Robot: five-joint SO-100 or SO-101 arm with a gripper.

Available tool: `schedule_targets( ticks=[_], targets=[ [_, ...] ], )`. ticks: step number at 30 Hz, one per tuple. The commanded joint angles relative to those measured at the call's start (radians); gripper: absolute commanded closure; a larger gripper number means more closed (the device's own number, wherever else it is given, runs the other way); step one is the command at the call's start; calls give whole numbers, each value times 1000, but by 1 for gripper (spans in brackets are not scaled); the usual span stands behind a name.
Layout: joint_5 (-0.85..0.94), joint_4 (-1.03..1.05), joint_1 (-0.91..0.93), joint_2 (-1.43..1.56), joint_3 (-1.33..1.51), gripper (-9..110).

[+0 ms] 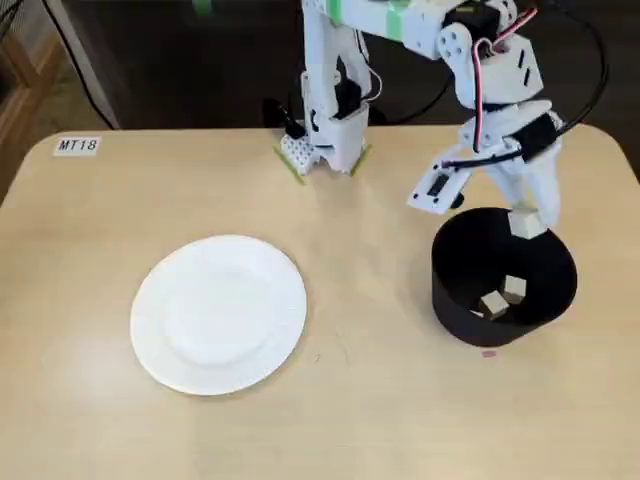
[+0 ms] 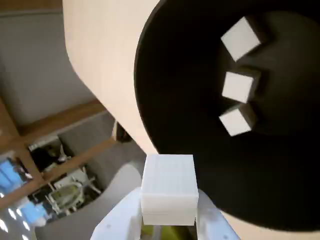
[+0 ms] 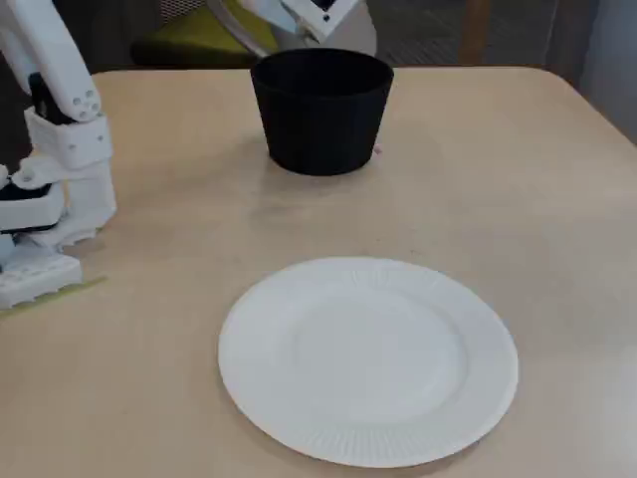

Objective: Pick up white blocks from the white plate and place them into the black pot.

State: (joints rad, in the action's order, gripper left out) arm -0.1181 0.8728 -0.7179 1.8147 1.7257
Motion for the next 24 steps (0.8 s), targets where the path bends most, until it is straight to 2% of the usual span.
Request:
schedule_targets(
  ticks=[1, 5, 7, 8, 12, 16, 18, 19, 24],
  targets=[
    [26, -48, 23, -8, 3, 104],
    [35, -61, 44, -18, 6, 102],
    [86, -44, 35, -11, 14, 71],
    [97, -43, 32, 0, 20, 66],
    [103, -35, 26, 14, 20, 64],
    [104, -28, 26, 41, 20, 76],
    [95, -18, 40, 67, 20, 98],
    [94, -2, 55, 91, 20, 102],
    [120, 101, 221, 342, 20, 104]
  ],
)
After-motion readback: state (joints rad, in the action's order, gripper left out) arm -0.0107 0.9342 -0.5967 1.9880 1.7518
